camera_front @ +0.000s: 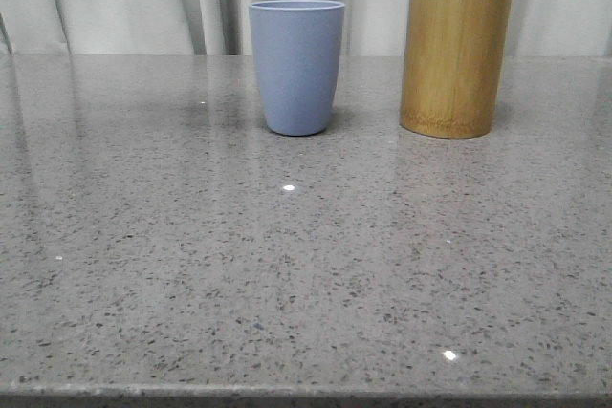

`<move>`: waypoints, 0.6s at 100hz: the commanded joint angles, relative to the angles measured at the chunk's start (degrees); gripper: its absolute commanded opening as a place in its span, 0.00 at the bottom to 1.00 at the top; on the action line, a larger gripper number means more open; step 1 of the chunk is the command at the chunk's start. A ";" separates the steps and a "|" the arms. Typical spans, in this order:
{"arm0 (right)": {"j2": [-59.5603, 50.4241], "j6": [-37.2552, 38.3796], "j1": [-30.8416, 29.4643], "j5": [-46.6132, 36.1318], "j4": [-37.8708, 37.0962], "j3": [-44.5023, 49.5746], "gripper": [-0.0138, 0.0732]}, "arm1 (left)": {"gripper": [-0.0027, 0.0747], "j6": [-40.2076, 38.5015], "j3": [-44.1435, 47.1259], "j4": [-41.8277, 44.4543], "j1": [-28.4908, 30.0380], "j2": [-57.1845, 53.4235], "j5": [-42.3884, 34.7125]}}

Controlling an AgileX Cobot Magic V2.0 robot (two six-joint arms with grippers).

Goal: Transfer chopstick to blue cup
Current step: 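Open the left gripper and raise it away from the blue cup, then reach the right gripper into the bamboo holder and grasp the pink chopstick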

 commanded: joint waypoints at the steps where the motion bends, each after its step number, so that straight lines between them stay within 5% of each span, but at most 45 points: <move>1: 0.38 -0.69 -0.23 -3.94 -0.12 -2.07 0.53 | 0.42 -0.72 1.01 0.53 1.81 -5.10 -2.33; 60: 3.45 -0.69 1.39 -4.40 2.18 -3.56 0.53 | 0.42 -0.81 31.65 1.89 12.13 -31.52 -12.51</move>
